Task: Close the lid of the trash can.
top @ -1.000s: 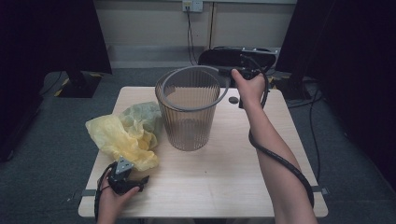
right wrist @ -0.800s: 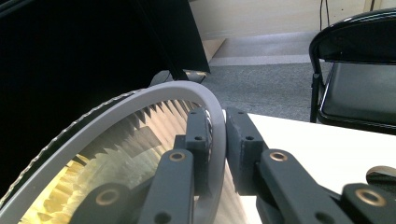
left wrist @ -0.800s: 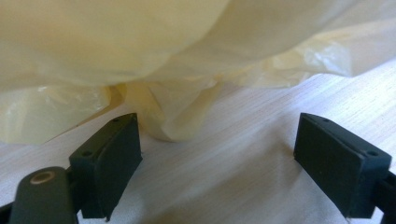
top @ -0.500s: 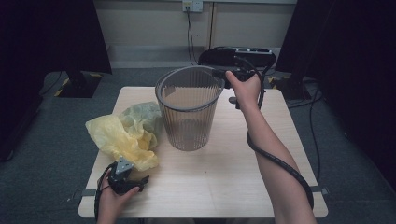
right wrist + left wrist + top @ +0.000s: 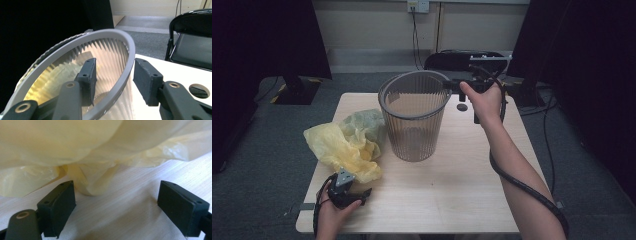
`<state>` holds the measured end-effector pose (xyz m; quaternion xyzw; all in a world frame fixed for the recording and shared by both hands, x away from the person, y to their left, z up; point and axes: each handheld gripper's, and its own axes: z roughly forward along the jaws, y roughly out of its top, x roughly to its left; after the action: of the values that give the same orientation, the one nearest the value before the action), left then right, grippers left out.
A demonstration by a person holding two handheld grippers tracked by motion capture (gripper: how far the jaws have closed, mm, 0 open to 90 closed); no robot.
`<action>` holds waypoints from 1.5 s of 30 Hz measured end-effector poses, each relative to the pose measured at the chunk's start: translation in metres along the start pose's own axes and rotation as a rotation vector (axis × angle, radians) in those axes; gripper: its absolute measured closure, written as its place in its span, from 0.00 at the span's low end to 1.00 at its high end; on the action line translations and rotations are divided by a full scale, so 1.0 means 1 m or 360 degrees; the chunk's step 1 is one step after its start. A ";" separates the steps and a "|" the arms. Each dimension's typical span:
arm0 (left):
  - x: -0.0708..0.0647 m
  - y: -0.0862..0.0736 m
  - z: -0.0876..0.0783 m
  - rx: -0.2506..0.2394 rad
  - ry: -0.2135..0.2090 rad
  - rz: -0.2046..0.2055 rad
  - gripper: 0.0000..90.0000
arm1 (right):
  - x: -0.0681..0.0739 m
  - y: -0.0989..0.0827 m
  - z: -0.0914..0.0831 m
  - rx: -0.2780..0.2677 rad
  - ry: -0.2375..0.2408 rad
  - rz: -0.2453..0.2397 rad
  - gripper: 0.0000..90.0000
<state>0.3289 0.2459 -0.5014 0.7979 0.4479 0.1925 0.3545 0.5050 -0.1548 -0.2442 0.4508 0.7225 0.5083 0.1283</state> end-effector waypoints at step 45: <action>0.000 0.000 0.000 0.0000 0.0002 -0.0001 0.16 | -0.004 -0.016 -0.003 0.0132 -0.0045 -0.0136 0.17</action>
<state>0.3286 0.2457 -0.5015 0.7975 0.4485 0.1929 0.3543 0.4972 -0.1604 -0.2574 0.4316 0.7596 0.4657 0.1413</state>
